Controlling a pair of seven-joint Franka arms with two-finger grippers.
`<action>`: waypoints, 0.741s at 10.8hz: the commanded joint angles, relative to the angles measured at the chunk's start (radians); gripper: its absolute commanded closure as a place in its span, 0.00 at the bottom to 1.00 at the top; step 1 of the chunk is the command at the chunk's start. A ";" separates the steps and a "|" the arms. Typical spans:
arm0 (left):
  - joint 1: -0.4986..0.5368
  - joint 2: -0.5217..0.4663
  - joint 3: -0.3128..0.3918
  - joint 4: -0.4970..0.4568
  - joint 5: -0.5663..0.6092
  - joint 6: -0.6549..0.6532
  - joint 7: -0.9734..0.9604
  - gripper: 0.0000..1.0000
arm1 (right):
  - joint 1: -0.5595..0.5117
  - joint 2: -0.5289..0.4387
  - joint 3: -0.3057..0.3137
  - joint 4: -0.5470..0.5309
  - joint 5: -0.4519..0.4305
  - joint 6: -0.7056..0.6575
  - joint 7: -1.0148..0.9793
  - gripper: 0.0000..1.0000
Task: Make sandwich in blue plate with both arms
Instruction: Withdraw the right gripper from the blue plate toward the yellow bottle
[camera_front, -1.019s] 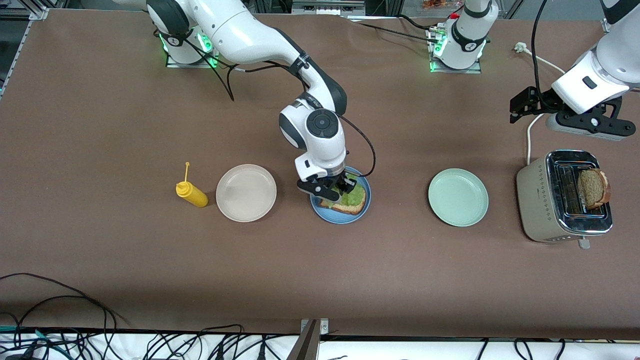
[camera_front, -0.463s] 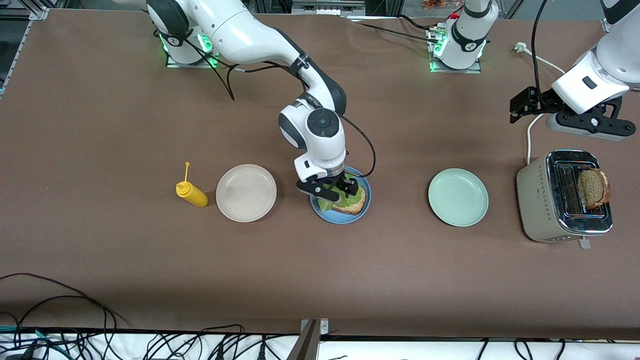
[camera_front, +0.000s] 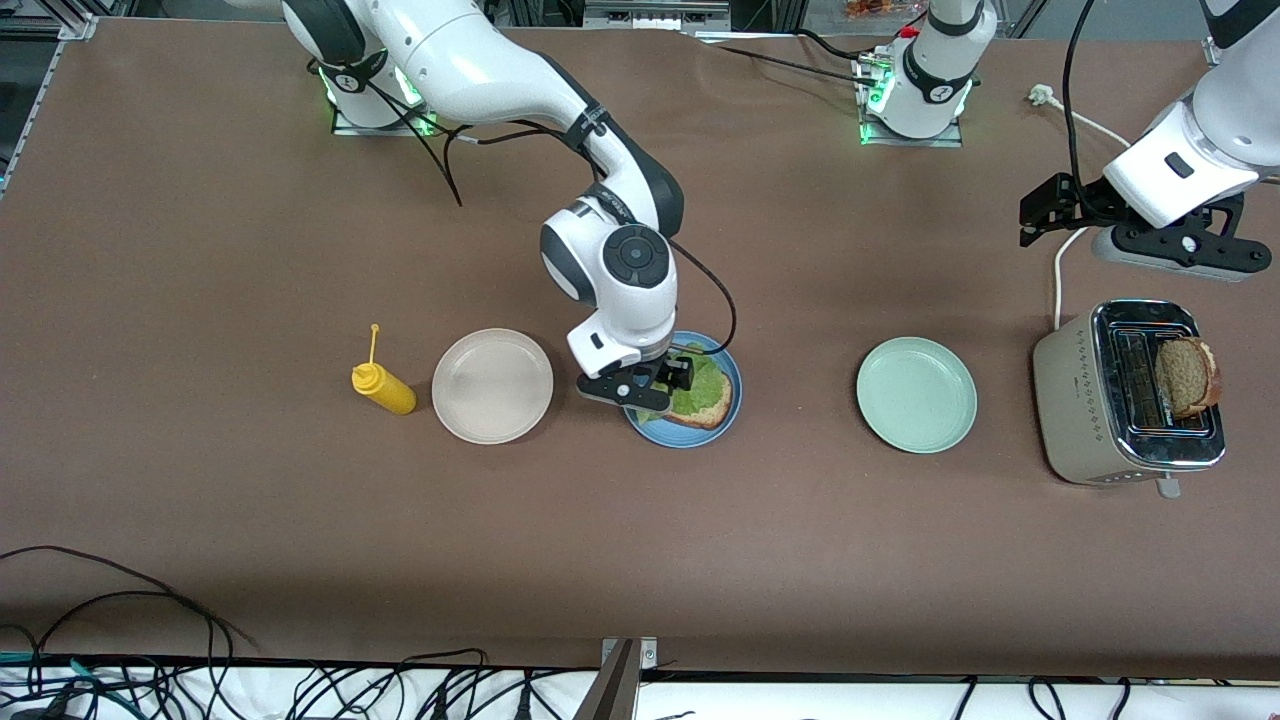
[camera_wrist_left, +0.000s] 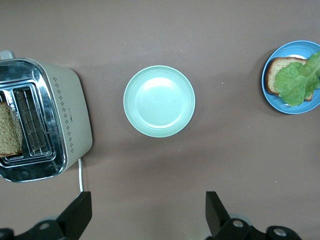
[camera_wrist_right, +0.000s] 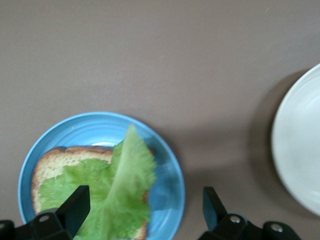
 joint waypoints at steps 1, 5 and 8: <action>0.006 -0.006 -0.001 0.000 -0.025 -0.006 -0.004 0.00 | -0.084 -0.086 0.006 -0.001 0.023 -0.113 -0.238 0.00; 0.006 -0.006 -0.001 -0.001 -0.025 -0.006 -0.002 0.00 | -0.233 -0.233 0.015 -0.117 0.060 -0.171 -0.556 0.00; 0.006 -0.006 -0.001 -0.001 -0.025 -0.006 -0.002 0.00 | -0.331 -0.368 0.021 -0.255 0.065 -0.194 -0.835 0.00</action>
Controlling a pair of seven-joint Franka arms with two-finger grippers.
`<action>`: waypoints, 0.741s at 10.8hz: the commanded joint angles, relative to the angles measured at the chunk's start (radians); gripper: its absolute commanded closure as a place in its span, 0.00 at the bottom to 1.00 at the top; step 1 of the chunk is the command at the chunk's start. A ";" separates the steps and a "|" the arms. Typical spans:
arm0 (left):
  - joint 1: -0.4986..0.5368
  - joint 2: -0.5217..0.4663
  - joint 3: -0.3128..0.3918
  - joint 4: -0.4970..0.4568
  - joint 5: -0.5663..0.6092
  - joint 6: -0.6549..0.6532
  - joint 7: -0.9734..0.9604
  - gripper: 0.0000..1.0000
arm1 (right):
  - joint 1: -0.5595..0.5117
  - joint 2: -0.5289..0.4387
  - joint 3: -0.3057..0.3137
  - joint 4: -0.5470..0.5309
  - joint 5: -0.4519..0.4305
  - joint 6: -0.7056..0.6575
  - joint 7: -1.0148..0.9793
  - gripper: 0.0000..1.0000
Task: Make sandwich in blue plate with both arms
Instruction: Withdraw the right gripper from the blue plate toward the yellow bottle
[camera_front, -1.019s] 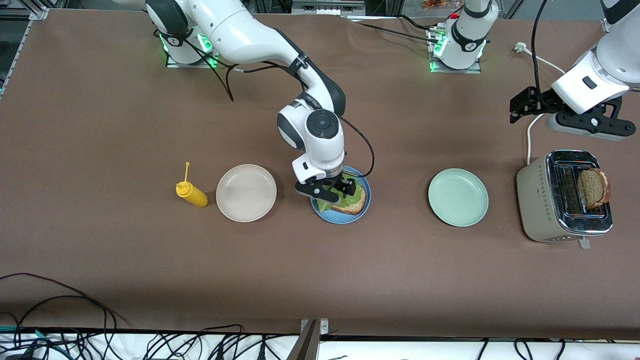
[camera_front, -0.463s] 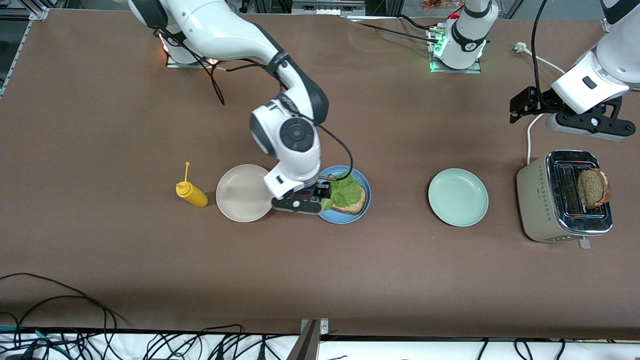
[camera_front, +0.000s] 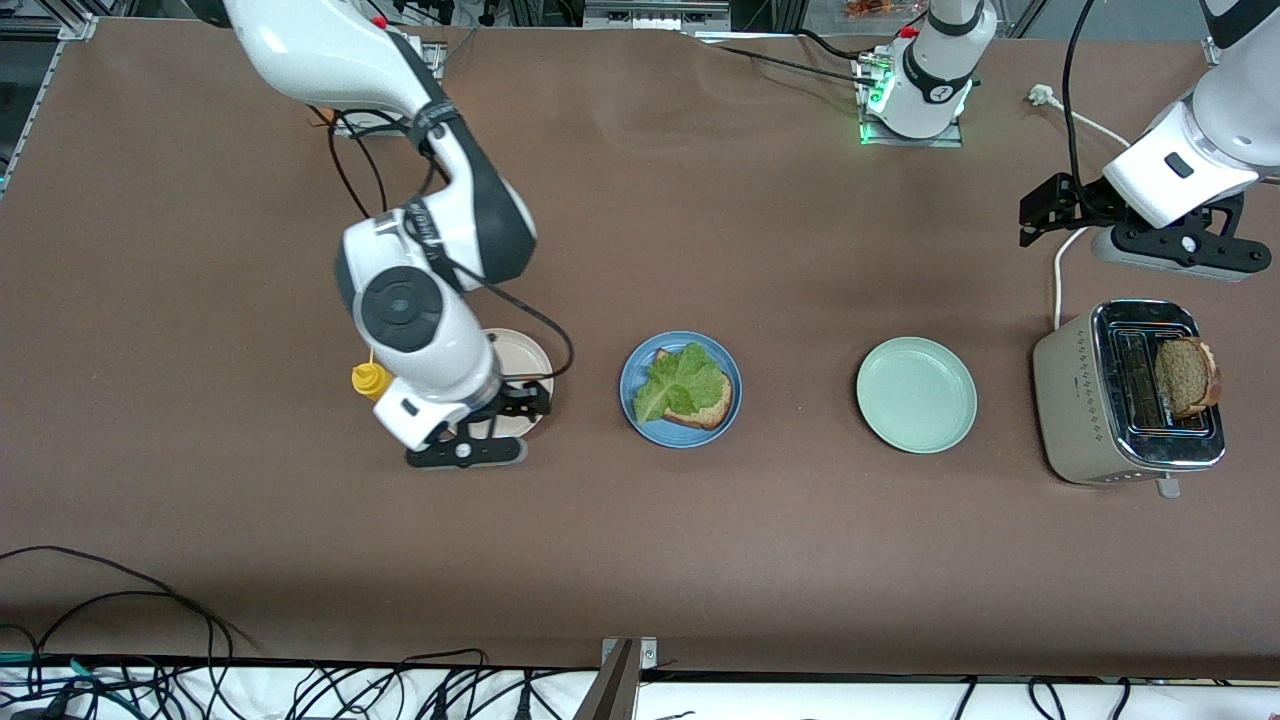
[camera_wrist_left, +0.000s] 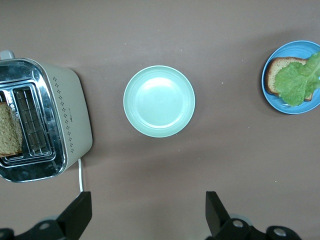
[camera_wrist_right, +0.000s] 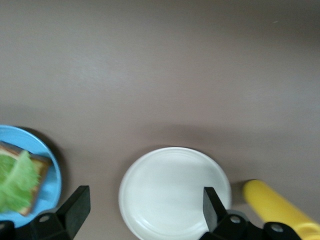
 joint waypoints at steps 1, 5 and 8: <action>0.006 -0.006 -0.001 -0.001 -0.025 -0.006 -0.002 0.00 | -0.094 -0.192 0.023 -0.211 0.069 -0.026 -0.290 0.00; 0.006 -0.006 0.000 -0.001 -0.025 -0.006 -0.002 0.00 | -0.278 -0.374 0.023 -0.449 0.127 -0.036 -0.765 0.00; 0.007 -0.006 0.000 -0.001 -0.025 -0.008 0.000 0.00 | -0.453 -0.384 0.020 -0.526 0.268 -0.034 -1.192 0.00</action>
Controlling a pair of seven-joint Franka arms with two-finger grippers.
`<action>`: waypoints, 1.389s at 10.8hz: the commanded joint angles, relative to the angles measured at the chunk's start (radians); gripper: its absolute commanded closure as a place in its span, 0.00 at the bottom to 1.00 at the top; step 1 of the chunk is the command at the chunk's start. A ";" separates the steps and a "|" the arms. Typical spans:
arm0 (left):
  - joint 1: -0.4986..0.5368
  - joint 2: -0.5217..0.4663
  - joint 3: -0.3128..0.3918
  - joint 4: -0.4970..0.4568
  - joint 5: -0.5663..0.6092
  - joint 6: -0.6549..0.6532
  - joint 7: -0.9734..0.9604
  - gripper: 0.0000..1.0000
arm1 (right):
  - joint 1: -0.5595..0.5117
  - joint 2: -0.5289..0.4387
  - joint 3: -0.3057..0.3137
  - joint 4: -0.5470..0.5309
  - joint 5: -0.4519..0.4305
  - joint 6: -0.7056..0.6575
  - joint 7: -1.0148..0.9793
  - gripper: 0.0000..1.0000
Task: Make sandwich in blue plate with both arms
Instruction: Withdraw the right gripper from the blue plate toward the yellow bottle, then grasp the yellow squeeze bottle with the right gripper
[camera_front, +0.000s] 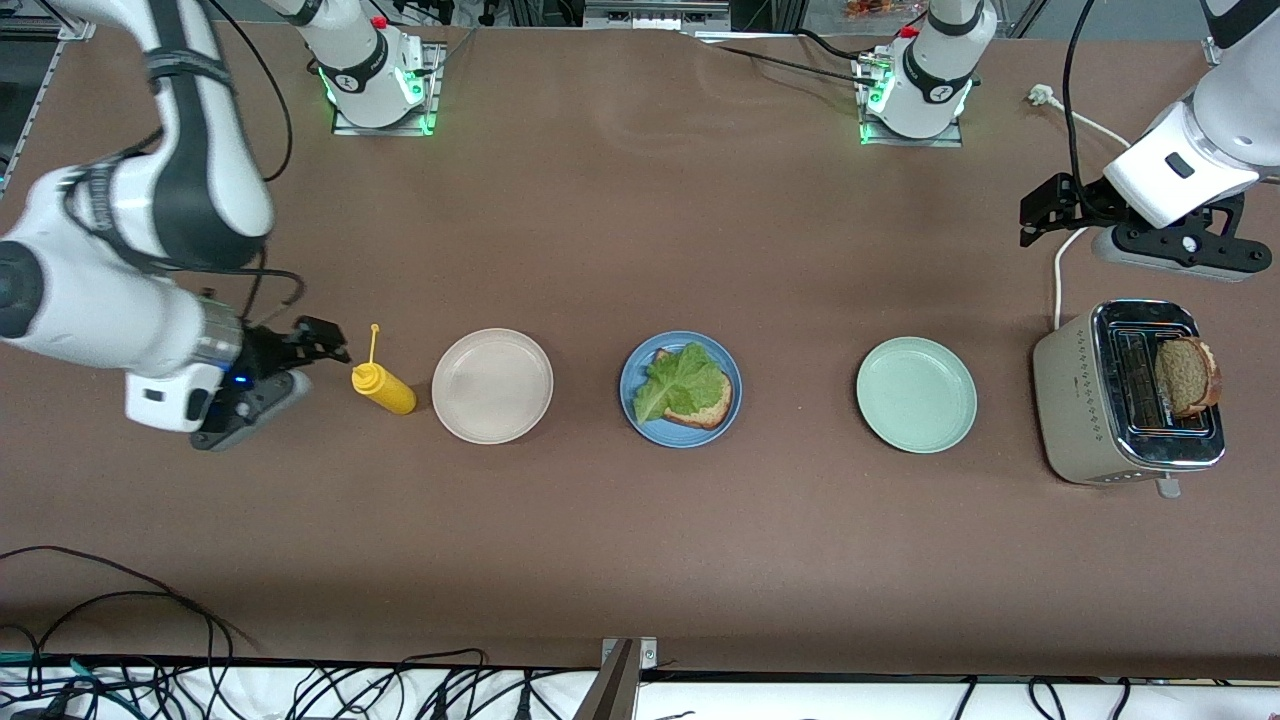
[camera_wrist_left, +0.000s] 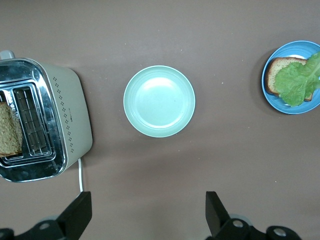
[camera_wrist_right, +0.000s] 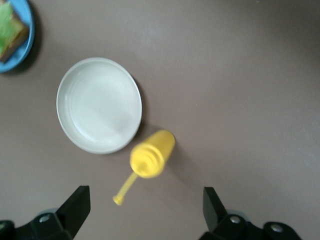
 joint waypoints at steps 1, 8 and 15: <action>0.007 -0.006 0.000 -0.001 -0.025 -0.006 0.000 0.00 | -0.154 -0.039 0.019 -0.137 0.150 0.016 -0.379 0.00; 0.007 -0.006 0.000 -0.001 -0.025 -0.008 0.000 0.00 | -0.283 0.133 0.013 -0.224 0.495 0.026 -1.112 0.00; 0.008 -0.006 0.000 -0.001 -0.025 -0.008 0.000 0.00 | -0.283 0.303 0.001 -0.228 0.761 0.042 -1.467 0.00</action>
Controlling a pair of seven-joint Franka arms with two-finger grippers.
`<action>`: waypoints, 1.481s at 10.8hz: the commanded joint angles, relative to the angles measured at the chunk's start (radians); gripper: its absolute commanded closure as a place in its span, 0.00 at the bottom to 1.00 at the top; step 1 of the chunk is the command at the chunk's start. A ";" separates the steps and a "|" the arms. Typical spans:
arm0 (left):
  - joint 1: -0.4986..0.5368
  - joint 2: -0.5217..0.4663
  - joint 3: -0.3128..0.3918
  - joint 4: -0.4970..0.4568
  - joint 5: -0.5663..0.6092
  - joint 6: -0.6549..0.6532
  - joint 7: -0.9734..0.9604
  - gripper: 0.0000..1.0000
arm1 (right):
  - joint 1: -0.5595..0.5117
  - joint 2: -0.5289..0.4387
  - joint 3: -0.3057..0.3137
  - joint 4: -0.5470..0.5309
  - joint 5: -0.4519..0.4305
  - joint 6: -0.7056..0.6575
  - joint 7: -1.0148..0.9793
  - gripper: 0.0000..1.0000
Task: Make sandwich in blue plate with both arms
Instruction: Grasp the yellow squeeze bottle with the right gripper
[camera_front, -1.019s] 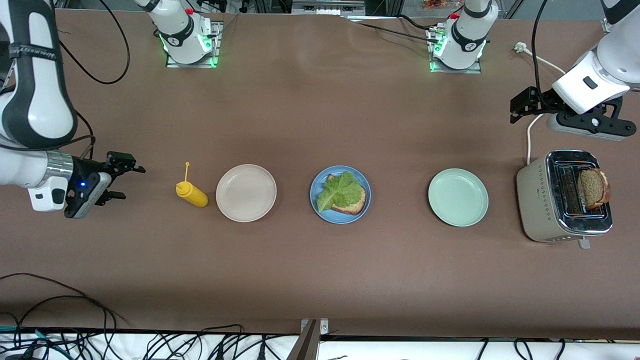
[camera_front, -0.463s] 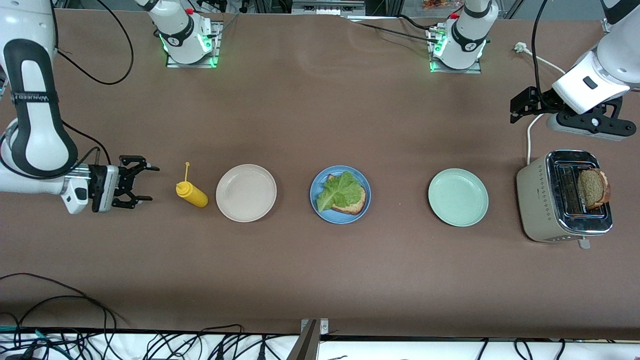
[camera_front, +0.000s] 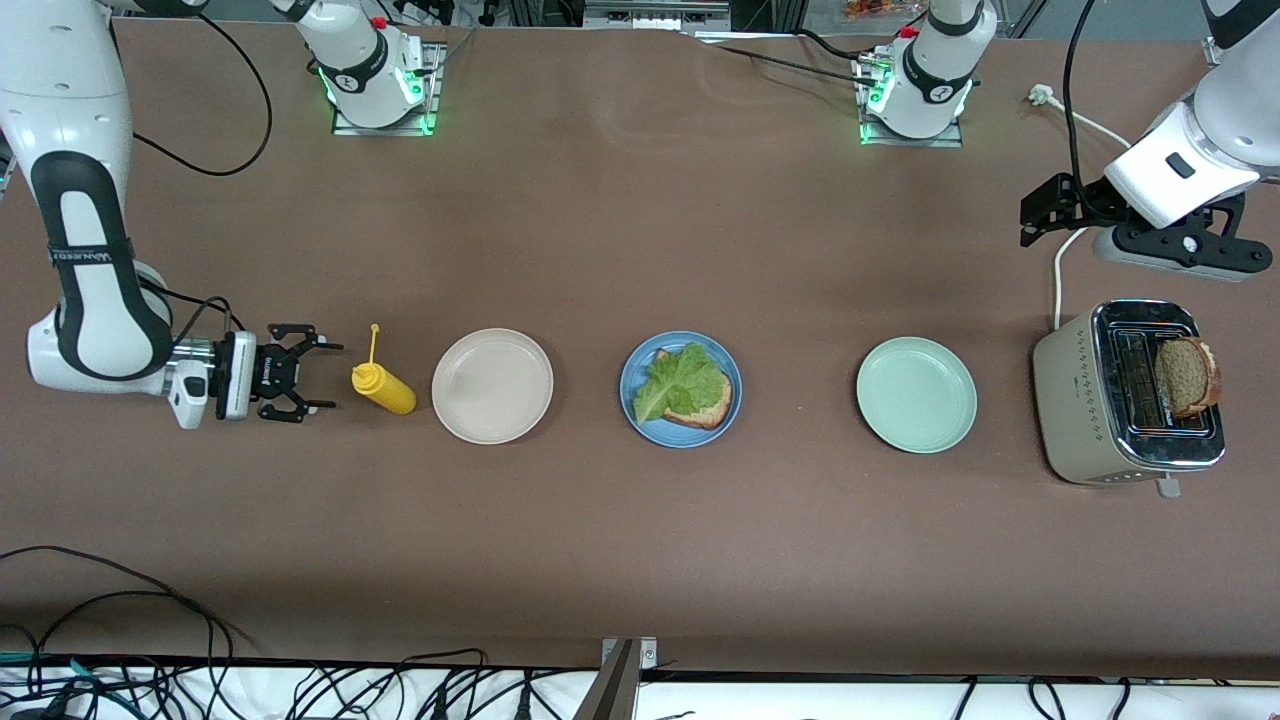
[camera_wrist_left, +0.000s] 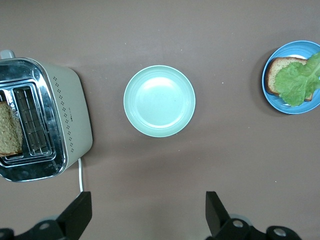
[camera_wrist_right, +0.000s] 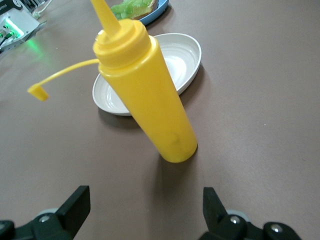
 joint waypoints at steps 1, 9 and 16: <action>0.007 -0.006 -0.001 0.000 -0.025 -0.007 0.000 0.00 | 0.030 0.037 0.010 0.005 0.116 0.044 -0.075 0.00; 0.007 -0.006 -0.001 0.000 -0.025 -0.007 0.000 0.00 | 0.101 0.074 0.012 0.011 0.241 0.094 -0.164 0.04; 0.007 -0.006 -0.001 -0.001 -0.025 -0.007 -0.001 0.00 | 0.146 0.074 0.009 0.048 0.227 0.147 -0.114 1.00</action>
